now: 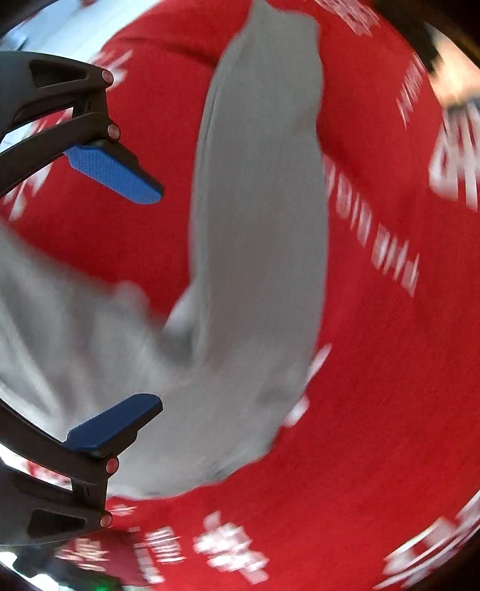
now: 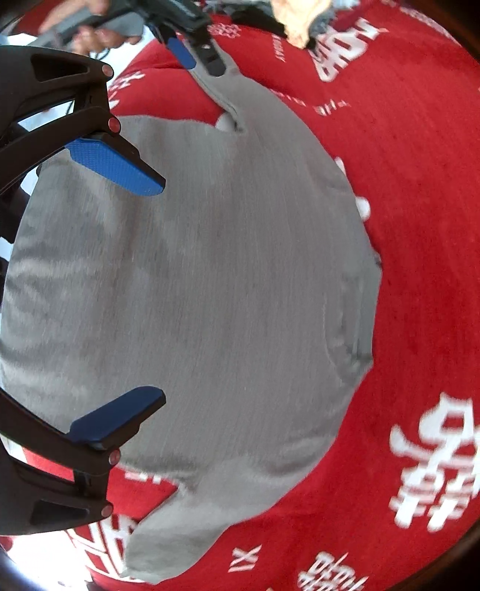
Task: Fold small clothes
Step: 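Grasp the sweater sleeve cuff with the left tool and lift it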
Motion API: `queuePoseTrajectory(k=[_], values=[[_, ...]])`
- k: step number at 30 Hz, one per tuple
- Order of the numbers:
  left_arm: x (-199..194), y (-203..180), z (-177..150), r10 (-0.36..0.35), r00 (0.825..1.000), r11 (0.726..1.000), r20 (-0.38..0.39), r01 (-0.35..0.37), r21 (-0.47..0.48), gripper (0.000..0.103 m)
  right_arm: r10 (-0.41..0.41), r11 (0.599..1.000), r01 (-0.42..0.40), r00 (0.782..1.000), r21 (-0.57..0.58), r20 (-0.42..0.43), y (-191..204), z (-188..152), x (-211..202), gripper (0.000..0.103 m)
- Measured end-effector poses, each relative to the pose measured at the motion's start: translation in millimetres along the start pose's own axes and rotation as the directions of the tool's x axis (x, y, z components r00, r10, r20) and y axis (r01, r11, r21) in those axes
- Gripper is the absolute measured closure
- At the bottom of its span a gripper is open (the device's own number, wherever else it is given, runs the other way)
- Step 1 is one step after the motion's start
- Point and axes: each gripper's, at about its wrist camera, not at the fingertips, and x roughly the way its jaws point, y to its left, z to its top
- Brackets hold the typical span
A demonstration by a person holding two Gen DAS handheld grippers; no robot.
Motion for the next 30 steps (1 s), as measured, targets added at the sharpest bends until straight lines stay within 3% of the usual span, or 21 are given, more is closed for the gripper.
queuePoseTrajectory(k=[3,8,12,18,19,21,22,24,25,28,30], values=[[-2,68,13,0.016,0.998,0.988,0.058,-0.007,-0.154,0.0,0.032,0.998,-0.033,0.999,-0.048,-0.015,24,1,13,0.0],[11,156,16,-0.001,0.996,0.925,0.091,0.035,-0.378,0.0,0.061,0.989,-0.068,0.997,-0.13,-0.054,67,0,37,0.0],[19,184,20,-0.058,0.988,0.91,0.142,0.111,-0.4,0.0,0.076,0.981,-0.09,0.994,-0.17,-0.084,93,-2,54,0.0],[29,177,38,-0.113,0.979,0.908,0.168,0.171,-0.382,0.002,0.091,0.968,-0.111,0.991,-0.223,-0.1,126,-3,64,0.0],[29,177,39,-0.107,0.979,0.908,0.172,0.166,-0.384,0.007,0.095,0.967,-0.115,0.991,-0.229,-0.098,130,-3,63,0.0],[28,176,42,-0.07,0.984,0.911,0.166,0.131,-0.39,0.041,0.104,0.963,-0.123,0.991,-0.242,-0.089,137,-2,61,0.0],[27,178,43,-0.056,0.985,0.913,0.166,0.118,-0.391,0.05,0.108,0.961,-0.125,0.991,-0.248,-0.082,140,-2,59,0.0],[27,180,44,-0.095,0.981,0.915,0.172,0.154,-0.372,0.098,0.109,0.96,-0.125,0.991,-0.252,-0.076,141,-2,55,0.0],[26,181,45,-0.118,0.977,0.915,0.177,0.177,-0.364,0.098,0.111,0.96,-0.126,0.991,-0.252,-0.073,141,-2,54,0.0],[14,167,47,-0.078,0.976,0.943,0.204,0.139,-0.303,0.097,0.119,0.961,-0.129,0.991,-0.243,-0.057,133,-5,46,0.0],[1,146,49,-0.094,0.97,0.959,0.226,0.149,-0.242,0.097,0.128,0.965,-0.136,0.991,-0.222,-0.049,123,-7,42,0.0]])
